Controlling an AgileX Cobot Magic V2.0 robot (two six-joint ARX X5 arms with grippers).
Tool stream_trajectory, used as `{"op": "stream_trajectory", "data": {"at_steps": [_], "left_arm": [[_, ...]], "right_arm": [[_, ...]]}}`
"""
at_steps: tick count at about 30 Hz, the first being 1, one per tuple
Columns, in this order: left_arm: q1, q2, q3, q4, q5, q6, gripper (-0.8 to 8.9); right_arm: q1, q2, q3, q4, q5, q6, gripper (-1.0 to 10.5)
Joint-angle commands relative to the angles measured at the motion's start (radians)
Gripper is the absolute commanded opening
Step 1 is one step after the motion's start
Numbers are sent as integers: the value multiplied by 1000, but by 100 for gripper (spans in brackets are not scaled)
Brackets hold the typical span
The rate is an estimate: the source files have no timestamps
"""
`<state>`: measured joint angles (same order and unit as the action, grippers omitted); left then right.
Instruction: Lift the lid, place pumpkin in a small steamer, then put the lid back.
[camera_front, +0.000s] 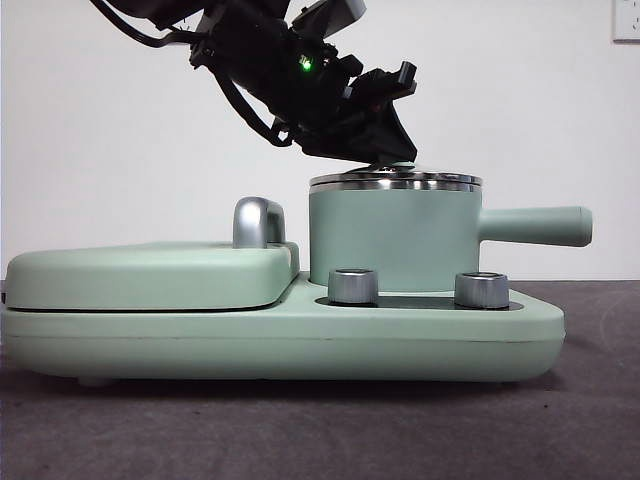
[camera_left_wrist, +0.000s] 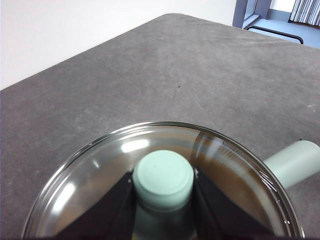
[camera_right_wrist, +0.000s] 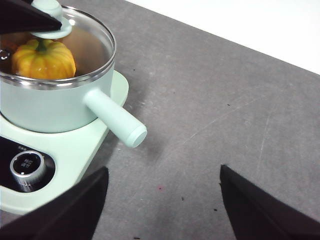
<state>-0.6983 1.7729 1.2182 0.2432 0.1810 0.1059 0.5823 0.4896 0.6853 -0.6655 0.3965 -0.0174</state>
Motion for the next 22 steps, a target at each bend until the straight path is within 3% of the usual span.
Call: {"op": "stream_trajectory", "data": {"at_steps": [1,7,13,22], "left_arm": [[-10,30,15,11,-2,-10,15],[-9,30,15,8,-2,-10,19],[-9,28,15,7,-1,-14,270],[2,-77,15,-154,-2,-21,280]], "right_arm": [[7,5,3,7,4,13,345],[7,5,3,7,4,13,345],[7,5,3,8,3,10,345],[7,5,3,46,-10,10,347]]}}
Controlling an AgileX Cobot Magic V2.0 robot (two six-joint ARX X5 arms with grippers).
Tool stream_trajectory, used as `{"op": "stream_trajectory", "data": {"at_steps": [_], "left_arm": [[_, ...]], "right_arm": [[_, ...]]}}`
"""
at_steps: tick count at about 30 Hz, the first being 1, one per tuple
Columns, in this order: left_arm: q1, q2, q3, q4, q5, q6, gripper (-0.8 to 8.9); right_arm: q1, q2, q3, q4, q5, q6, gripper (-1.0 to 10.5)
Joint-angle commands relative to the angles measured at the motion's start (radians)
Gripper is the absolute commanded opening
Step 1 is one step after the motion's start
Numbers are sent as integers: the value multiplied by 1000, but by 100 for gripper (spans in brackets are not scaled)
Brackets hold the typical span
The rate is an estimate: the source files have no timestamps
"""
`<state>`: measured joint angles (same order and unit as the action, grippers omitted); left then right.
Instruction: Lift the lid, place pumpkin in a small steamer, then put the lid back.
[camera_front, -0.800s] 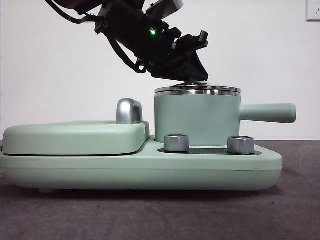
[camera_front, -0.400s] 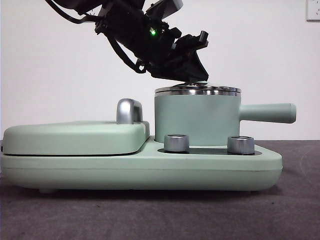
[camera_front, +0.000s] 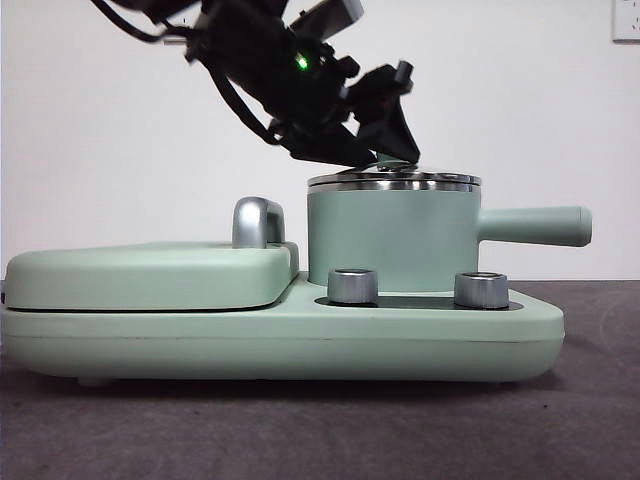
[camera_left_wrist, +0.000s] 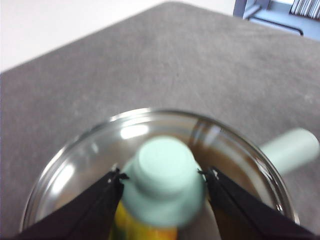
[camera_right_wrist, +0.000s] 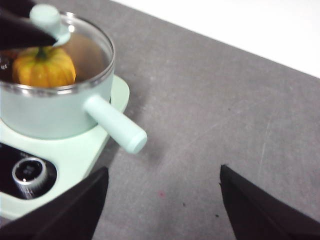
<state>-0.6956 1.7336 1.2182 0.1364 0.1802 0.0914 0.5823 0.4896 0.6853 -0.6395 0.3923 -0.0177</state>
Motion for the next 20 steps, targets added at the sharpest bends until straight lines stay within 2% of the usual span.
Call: {"op": "stream_trajectory", "data": {"at_steps": [1,4,10,12,16,20], "left_arm": [[5,-63,15,-86,-1,-7,280],[21,-137,15,-193,-1,-14,280],[81,-270,14,-398,0,-109,280],[102,-303,8,-466,0,-114,280],[130,-408,-83,-482,-1,-116,278],[152,-538,-219,-482,-32,-163,278]], "right_arm": [[7,5,3,26,-13,11,347],[7,6,5,34,-61,11,347],[7,39,10,72,-156,11,347],[7,62,11,100,-190,10,347],[7,137,11,165,-267,10,347],[7,217,11,227,-325,10,347]]}}
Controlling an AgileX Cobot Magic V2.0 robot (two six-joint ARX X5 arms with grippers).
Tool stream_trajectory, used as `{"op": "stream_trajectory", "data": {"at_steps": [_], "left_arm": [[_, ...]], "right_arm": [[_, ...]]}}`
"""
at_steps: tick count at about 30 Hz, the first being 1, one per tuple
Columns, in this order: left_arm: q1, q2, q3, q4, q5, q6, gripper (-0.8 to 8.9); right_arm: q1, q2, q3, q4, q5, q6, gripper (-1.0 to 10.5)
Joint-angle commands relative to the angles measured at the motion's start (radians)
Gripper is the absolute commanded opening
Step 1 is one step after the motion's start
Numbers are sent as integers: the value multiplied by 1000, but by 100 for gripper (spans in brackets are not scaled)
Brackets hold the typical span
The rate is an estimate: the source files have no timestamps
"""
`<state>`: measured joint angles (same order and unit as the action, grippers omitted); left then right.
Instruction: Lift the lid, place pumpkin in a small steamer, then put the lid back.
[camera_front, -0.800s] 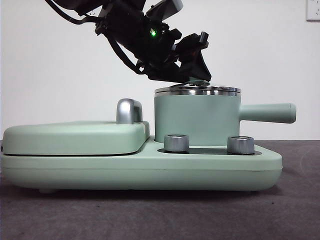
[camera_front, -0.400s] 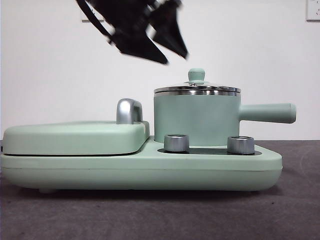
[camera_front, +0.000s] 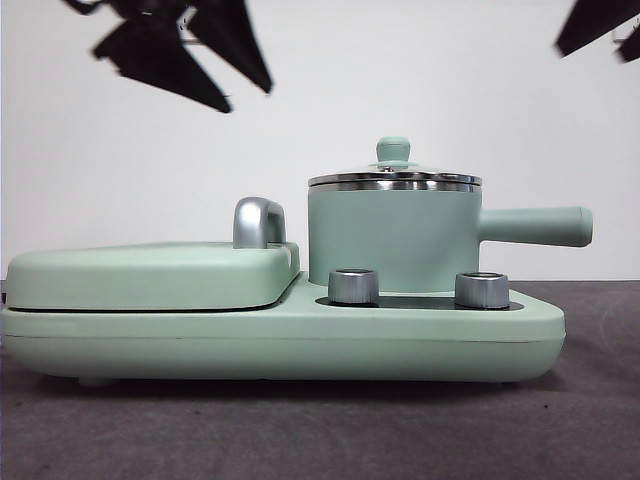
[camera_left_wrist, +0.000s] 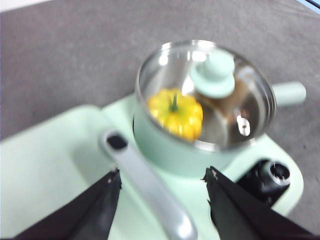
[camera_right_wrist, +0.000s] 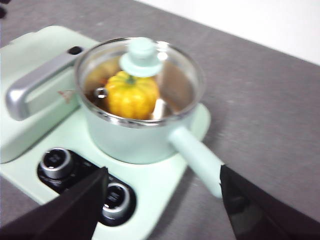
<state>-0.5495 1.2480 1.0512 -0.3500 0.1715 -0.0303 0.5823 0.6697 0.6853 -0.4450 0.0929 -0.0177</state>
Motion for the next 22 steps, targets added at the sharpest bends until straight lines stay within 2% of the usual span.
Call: {"op": "stream_trajectory", "data": {"at_steps": [1,4,8,15,19,20,21,22], "left_arm": [[11,-93,-91,3,-38,-52,278],[24,-211,-195,-6,-76,-91,278],[40,-366,-278,-92,-131,-138,278],[41,-538,-311,-220,-222,-138,277],[40,-580,-310,-227,-225,-139,277],[40,-589,-310,-227,-224,-139,267],[40,-599,-310,-227,-224,-139,87],[40,-605,-310,-228,-224,-141,-4]], "right_arm": [[7,56,11,49,-42,10,347],[7,109,11,85,-78,11,347],[8,173,19,117,-120,11,347],[11,233,47,122,-172,6,347],[11,220,47,123,-203,8,345],[11,213,47,123,-204,8,322],[11,210,47,126,-200,8,148],[11,210,47,129,-195,7,-33]]}}
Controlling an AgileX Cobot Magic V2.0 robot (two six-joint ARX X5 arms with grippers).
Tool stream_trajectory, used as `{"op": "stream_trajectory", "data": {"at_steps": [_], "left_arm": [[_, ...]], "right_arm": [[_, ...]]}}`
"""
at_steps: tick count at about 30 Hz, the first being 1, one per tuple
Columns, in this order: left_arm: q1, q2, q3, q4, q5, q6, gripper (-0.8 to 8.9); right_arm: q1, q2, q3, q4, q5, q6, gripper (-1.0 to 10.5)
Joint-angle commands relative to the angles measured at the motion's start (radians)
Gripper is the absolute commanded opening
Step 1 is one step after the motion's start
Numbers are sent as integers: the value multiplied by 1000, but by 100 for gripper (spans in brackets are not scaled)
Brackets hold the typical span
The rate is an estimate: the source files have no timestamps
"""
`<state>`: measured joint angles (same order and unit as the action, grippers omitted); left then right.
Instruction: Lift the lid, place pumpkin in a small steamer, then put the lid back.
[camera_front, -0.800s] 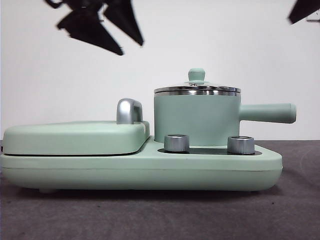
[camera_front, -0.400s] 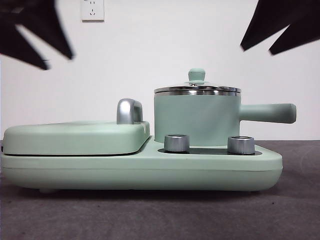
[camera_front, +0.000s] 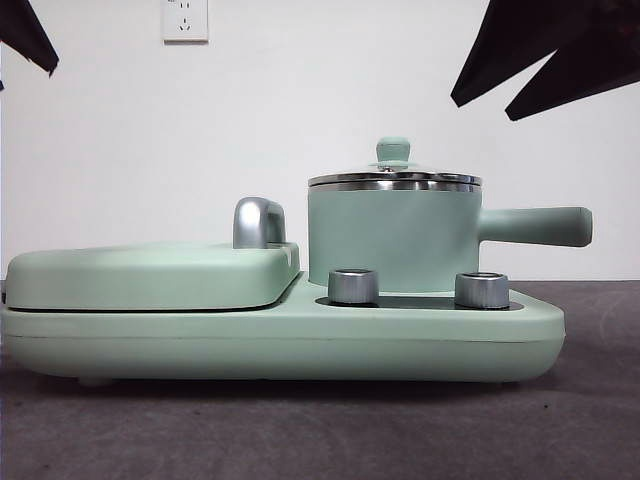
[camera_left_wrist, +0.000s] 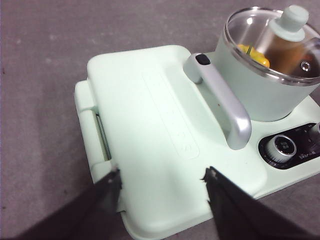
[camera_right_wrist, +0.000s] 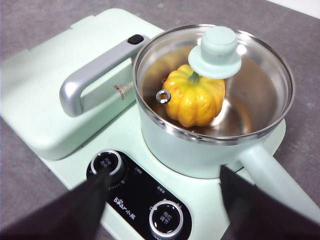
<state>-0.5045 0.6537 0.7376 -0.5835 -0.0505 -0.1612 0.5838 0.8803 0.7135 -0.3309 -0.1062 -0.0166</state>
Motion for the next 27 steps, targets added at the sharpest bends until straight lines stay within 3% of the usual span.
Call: {"op": "stream_trajectory", "data": {"at_steps": [1,16,18,27], "left_arm": [[-5,-15,3,7,-2,-7,13],[-5,-30,4,-6,-2,-8,7],[1,-43,3,-10,-13,41,7],[262,-262,-201,145,9,10,7]], "right_arm": [[9,-1,19,21,9,2,32],[10,-1,19,68,2,6,30],[10,-1,19,69,2,5,30],[10,-1,19,69,2,6,30]]}}
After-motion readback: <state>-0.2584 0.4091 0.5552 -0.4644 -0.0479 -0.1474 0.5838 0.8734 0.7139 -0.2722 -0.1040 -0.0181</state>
